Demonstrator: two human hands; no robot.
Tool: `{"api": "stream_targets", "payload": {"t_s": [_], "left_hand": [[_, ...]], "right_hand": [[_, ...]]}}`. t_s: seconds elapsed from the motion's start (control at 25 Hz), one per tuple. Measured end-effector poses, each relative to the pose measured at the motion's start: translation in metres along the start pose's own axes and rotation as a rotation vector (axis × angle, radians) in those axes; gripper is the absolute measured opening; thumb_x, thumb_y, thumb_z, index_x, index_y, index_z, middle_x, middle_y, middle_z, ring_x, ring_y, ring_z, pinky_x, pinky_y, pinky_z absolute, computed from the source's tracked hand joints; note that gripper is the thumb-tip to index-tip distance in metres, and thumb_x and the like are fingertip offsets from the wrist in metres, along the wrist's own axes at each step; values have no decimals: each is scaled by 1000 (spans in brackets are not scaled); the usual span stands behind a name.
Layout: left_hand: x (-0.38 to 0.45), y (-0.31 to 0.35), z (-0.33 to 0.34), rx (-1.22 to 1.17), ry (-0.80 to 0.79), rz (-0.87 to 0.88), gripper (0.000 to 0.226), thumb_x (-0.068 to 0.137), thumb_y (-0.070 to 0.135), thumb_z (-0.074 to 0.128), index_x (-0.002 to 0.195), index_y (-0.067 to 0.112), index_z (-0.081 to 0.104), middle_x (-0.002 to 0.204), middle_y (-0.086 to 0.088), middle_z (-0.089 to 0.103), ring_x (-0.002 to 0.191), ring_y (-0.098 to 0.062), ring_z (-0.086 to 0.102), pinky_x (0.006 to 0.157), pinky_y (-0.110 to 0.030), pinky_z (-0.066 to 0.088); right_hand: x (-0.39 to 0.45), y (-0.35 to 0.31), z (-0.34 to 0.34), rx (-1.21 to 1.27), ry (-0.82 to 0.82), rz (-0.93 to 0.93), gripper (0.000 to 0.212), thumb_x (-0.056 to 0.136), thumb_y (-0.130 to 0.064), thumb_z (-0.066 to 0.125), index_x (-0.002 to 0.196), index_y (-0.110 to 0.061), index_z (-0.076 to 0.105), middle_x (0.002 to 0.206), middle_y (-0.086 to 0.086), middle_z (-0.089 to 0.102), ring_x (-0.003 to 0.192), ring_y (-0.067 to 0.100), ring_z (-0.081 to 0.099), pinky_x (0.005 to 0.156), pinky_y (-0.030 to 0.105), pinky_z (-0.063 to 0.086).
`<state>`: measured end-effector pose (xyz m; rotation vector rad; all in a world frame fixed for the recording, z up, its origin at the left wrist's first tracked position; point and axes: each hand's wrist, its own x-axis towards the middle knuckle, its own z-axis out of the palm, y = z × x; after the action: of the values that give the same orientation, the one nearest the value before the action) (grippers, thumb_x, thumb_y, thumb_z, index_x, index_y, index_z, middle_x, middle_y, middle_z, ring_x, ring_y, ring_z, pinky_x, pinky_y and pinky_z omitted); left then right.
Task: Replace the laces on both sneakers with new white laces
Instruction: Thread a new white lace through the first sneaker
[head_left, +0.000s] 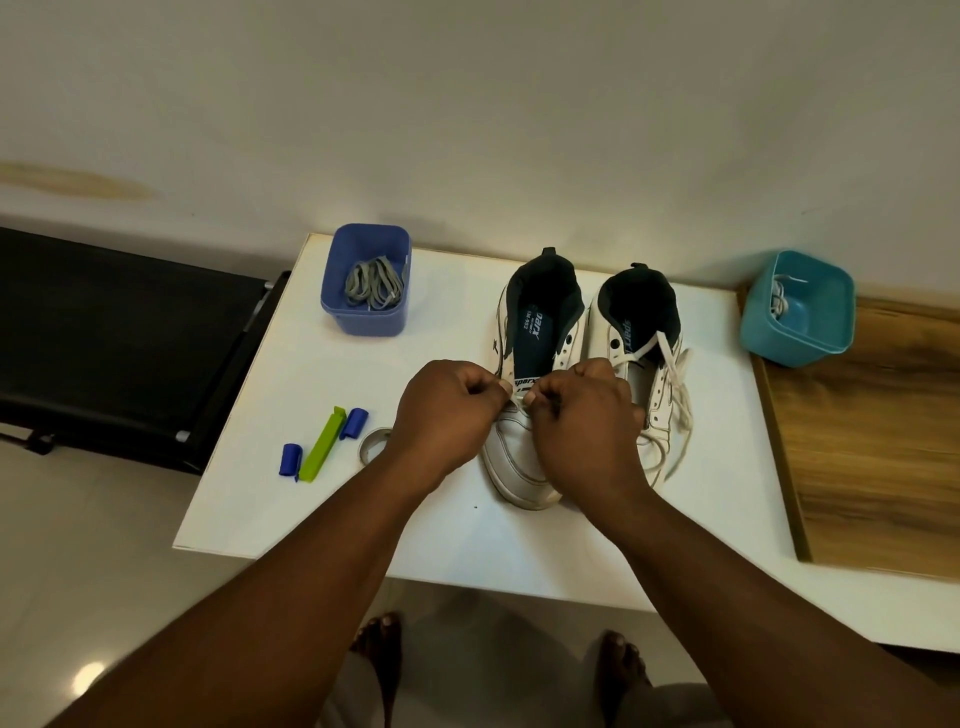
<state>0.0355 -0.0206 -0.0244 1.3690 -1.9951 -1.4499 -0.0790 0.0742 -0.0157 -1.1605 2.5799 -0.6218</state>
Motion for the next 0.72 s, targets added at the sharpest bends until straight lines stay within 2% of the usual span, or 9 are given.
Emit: {"api": "stream_targets", "payload": {"t_s": [0.08,0.16,0.32,0.4,0.6,0.68,0.72], "left_hand": [[-1,0,1,2,22,2,20,94,30,67,82,20,79,73,2,74,75,-21,71,81,-49,60],[-2,1,3,22,29,14,20,94,30,66,82,20,78,74,3,74,75,-19,70,81,-46,59],[-1,1,0,181,0,114,21,97,34,63,85,22,76,79,6,72,76,-11,66,80,-41,56],[0,0,-3,167,-23,132,18,97,32,63,88,23,75,81,6,72,78,-12,67,81,-41,56],[0,3,-7,196,-102,108,4,90,23,72,87,25,71,88,5,72,84,-13,66,86,-39,56],[-2,9,-9,183,-98,57,5,91,20,69,87,21,68,88,1,72,86,-17,68,87,-43,57],[-2,12,-13,104,-98,1,7,93,17,66,86,18,65,89,-3,72,88,-21,70,88,-46,58]], "right_hand": [[3,0,-4,10,-65,-3,14,99,-30,63,101,-32,76,117,-4,50,118,24,46,91,39,32],[5,0,-6,8,-98,-17,14,99,-28,63,102,-33,76,113,-5,47,117,24,43,88,37,28],[-2,-3,1,-58,-10,-34,16,101,-33,60,107,-34,74,115,-5,46,118,25,41,85,35,20],[0,-2,2,-23,-13,-21,16,101,-35,60,108,-34,75,116,-5,48,119,24,41,85,34,18],[2,2,-8,-53,-94,-110,21,101,-29,59,116,-35,73,120,-5,49,121,24,41,88,35,22],[0,5,-14,-125,-74,-156,23,100,-34,60,119,-34,71,121,-3,49,122,24,43,94,38,27],[0,6,-16,-172,-63,-164,24,99,-37,60,120,-34,71,122,-3,49,122,24,44,97,39,28]]}}
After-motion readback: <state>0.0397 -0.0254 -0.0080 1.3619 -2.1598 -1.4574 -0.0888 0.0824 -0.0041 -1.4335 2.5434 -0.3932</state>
